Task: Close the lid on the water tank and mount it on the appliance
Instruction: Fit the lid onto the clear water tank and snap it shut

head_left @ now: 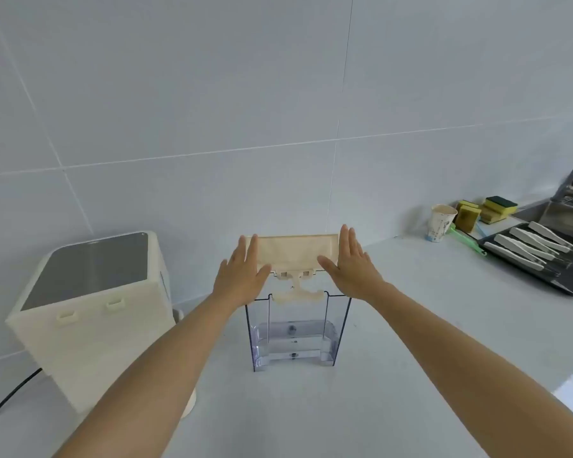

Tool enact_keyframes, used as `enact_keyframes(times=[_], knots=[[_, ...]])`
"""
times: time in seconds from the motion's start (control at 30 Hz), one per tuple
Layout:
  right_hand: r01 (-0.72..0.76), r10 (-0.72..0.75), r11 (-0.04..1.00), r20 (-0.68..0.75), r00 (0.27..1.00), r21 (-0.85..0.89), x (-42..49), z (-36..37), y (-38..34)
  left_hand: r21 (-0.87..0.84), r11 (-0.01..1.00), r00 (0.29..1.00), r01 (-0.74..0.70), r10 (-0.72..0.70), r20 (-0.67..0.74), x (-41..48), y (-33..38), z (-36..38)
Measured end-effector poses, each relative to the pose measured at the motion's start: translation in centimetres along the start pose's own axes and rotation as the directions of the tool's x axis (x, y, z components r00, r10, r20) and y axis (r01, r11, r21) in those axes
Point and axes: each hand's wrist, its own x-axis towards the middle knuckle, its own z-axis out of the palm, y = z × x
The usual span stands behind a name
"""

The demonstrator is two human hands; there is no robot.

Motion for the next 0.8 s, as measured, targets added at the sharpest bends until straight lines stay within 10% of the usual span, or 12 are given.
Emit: enact_keyframes(times=[0.23,0.8], knots=[[-0.142,0.103,0.94,0.141,0.985,0.309,1.6,-0.5,-0.1,-0.425,0.869,0.967,0.254,-0.214,0.141,1.8,0.7,-0.8],[-0.245,0.192,0.786,0.153,0.969,0.568,3.6,-0.5,-0.1,-0.541,0.768,0.939,0.343,-0.263,0.222,3.0,0.4,-2.4]])
